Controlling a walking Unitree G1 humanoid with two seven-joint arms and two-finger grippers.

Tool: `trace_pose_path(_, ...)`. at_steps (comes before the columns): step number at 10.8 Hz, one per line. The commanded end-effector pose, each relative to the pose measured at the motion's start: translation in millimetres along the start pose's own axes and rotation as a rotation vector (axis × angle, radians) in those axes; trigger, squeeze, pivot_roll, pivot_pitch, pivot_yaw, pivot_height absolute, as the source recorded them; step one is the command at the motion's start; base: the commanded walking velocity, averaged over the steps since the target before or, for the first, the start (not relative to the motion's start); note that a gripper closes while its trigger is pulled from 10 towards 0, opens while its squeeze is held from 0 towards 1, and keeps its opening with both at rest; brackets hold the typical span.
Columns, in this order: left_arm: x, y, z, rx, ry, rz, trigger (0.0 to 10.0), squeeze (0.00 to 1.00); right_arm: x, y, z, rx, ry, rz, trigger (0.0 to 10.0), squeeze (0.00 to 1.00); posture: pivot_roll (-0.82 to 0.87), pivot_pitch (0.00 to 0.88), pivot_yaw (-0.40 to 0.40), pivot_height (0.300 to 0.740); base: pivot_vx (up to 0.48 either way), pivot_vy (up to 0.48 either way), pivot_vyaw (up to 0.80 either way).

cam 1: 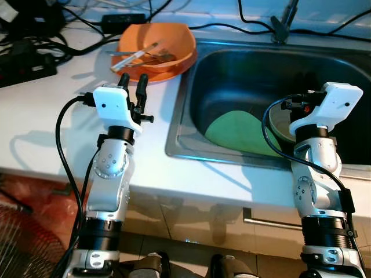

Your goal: Kitchen organization

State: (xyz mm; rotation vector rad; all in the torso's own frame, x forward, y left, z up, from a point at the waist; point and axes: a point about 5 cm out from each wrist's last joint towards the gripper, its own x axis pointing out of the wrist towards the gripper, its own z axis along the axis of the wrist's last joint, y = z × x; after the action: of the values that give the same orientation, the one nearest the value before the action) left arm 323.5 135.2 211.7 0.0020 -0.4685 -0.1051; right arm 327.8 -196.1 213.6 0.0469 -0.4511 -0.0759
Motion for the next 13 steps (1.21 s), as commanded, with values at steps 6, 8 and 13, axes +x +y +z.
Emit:
trace_pose_path(6, -13.7, -4.6, -31, -0.199, 0.237, 0.043, 10.0, 0.00, -3.4, -0.7, -3, 0.007, 0.010, -0.004, 10.0, 0.00, 0.01, 0.221, 0.024, 0.740, 0.000, 0.000, 0.00)
trace_pose_path(8, 3.3, 1.5, -15, -0.331, 0.209, 0.139, 10.0, 0.00, -3.8, -0.2, -4, 0.007, 0.013, -0.001, 10.0, 0.00, 0.02, 0.223, 0.024, 0.740, 0.000, 0.000, 0.00)
trace_pose_path(13, 35.4, 13.1, 23, -0.541, 0.193, 0.247, 10.0, 0.00, -5.7, 0.2, -4, 0.008, 0.016, 0.001, 10.0, 0.00, 0.01, 0.213, 0.041, 0.740, 0.000, 0.000, 0.00)
